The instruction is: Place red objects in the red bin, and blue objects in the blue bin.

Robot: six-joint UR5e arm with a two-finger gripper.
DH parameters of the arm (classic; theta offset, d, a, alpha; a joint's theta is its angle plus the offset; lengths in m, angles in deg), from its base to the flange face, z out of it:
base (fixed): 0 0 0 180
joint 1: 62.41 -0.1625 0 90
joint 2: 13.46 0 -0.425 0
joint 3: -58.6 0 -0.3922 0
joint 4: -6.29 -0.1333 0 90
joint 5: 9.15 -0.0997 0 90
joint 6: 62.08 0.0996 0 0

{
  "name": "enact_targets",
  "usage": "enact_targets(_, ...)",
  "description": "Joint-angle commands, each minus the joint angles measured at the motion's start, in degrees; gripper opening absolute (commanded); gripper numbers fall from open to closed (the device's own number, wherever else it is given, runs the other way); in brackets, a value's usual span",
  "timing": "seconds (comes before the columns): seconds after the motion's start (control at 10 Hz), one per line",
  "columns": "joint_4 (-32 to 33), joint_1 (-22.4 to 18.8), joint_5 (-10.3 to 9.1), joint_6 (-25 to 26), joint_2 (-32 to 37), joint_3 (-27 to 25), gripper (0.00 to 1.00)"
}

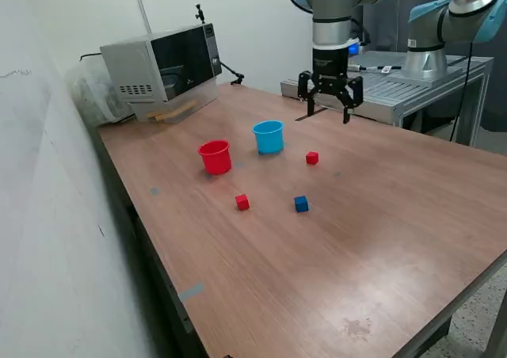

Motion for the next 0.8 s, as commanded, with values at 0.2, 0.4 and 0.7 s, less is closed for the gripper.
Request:
enact_targets(0.2, -1.41, -12.15, -1.39, 33.22, -7.24, 11.54, 1.00)
enact_targets(0.4, -1.41, -12.43, -0.95, 41.18, -12.77, 17.77, 1.00)
enact_targets(0.7, -1.24, -10.58, -0.95, 41.19, -19.91, 24.46, 1.00)
